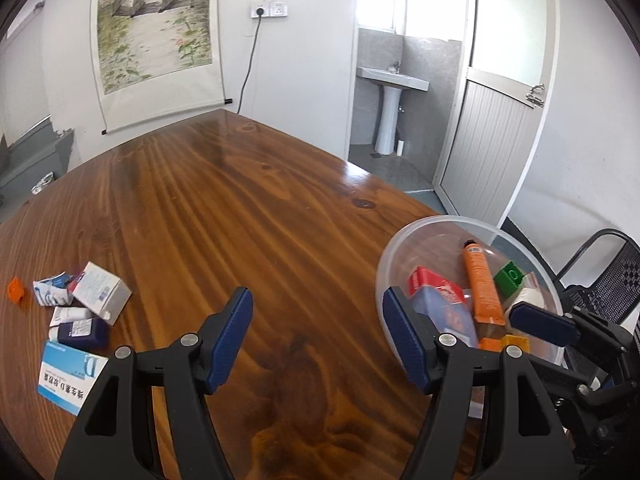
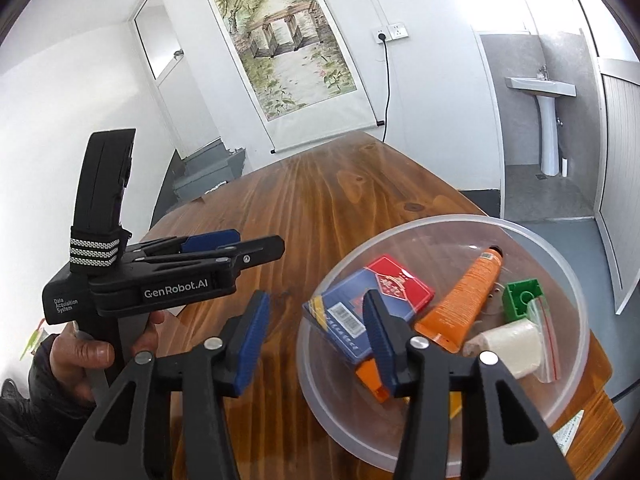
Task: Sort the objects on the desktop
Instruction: 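Open both grippers to drop the tube and yellow brick into the bowl, then move both grippers back toward the remaining items on the table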
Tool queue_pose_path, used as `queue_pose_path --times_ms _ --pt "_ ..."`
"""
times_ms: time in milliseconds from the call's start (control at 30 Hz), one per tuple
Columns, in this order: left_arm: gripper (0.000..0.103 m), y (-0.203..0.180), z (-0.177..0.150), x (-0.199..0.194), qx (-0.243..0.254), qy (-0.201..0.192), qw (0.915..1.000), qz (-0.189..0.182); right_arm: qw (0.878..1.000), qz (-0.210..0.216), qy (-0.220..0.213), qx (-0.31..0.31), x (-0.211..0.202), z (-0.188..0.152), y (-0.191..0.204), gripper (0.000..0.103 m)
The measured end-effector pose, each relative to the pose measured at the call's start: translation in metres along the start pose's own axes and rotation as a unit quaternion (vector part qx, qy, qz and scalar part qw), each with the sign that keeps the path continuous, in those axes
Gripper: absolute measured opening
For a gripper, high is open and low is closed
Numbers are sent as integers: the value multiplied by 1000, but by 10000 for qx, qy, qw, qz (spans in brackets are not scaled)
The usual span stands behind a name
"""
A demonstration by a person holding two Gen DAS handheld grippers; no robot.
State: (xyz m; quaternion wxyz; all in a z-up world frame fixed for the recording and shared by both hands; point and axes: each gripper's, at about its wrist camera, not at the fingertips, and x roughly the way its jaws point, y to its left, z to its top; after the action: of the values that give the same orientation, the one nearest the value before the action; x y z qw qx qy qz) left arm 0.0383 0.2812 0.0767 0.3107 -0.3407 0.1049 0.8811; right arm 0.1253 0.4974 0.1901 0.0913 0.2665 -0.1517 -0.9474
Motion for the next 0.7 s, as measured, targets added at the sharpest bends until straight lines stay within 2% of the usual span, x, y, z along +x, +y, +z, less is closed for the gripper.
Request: queue_pose_path --times_ms 200,433,700 --pt "71 57 -15 -9 -525 24 9980 358 9998 91 -33 -153 18 6 32 72" --pt "71 119 -26 -25 -957 -7 9925 758 9991 286 141 -281 55 12 68 73" --pt "71 167 -41 -37 -1093 22 9873 1152 9965 550 594 -203 121 22 94 73"
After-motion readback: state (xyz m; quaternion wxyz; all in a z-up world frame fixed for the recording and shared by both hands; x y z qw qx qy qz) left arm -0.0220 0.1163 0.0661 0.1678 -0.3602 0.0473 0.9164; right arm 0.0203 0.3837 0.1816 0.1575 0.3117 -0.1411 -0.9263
